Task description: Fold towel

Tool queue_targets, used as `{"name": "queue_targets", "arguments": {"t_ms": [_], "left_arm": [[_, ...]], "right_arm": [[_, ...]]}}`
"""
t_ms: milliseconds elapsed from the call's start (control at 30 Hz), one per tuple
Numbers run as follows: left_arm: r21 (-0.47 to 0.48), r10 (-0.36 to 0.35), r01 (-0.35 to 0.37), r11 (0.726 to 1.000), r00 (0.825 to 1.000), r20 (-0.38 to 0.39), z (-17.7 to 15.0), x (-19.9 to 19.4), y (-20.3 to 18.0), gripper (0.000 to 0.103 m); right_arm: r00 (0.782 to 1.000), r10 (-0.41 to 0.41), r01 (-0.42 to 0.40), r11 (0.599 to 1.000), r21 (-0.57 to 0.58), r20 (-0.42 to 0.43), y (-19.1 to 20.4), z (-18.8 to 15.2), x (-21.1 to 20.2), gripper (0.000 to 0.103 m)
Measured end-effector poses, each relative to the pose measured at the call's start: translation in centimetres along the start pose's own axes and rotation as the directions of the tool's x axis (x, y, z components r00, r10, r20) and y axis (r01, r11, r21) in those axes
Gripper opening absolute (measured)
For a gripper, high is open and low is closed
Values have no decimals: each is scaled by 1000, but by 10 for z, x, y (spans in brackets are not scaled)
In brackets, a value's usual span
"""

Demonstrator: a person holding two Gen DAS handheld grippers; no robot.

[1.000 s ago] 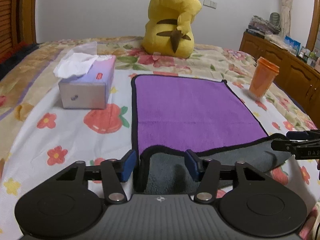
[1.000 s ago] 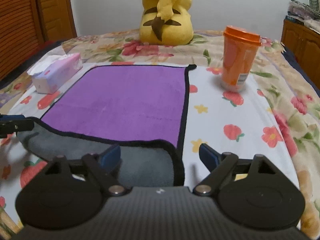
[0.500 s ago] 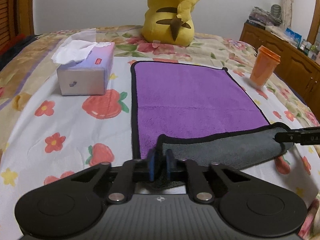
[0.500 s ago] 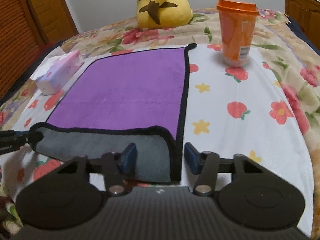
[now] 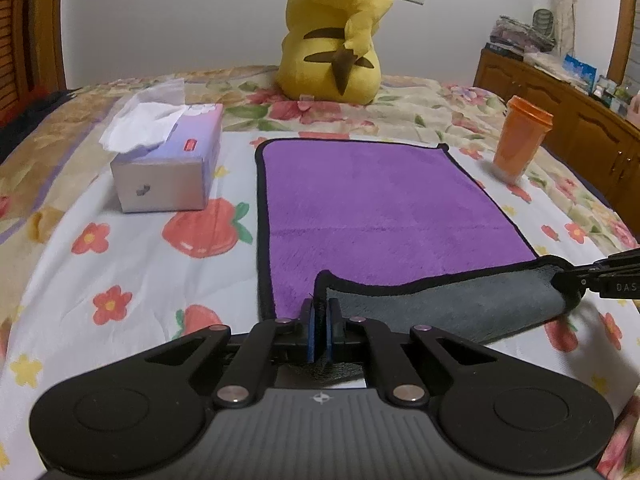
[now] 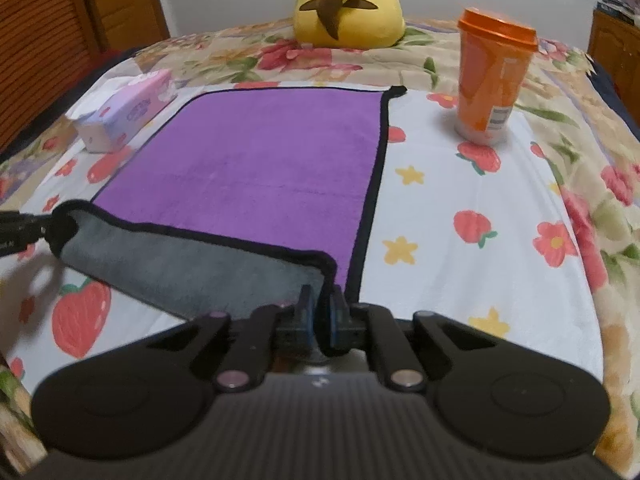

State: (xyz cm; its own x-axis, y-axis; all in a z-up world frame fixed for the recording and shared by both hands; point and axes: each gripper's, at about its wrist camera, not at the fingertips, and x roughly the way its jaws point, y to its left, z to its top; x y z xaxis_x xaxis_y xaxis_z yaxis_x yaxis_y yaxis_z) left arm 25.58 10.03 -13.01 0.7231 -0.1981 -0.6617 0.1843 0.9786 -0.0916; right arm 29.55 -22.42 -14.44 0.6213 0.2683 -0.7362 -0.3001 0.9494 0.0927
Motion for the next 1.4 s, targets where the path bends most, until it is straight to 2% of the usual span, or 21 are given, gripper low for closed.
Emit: {"name": "queue_targets", "arguments": {"t_ms": [200,600,1400], "left_arm": [[5,-11,11,1000,999,34,3,-8,-5,8],[12,3,-4,1000,993,118,21,-16,-12,8],[82,16,-34,996,978,209,83,-3,-21,7]], "right_arm": [[1000,8,-8,1000,-15,26,-1,4,-5,5],[990,37,-30,998,-52,139,-4,20,-11,4],[972,61,-32,991,-129,226,-7,75,-9,4]]}}
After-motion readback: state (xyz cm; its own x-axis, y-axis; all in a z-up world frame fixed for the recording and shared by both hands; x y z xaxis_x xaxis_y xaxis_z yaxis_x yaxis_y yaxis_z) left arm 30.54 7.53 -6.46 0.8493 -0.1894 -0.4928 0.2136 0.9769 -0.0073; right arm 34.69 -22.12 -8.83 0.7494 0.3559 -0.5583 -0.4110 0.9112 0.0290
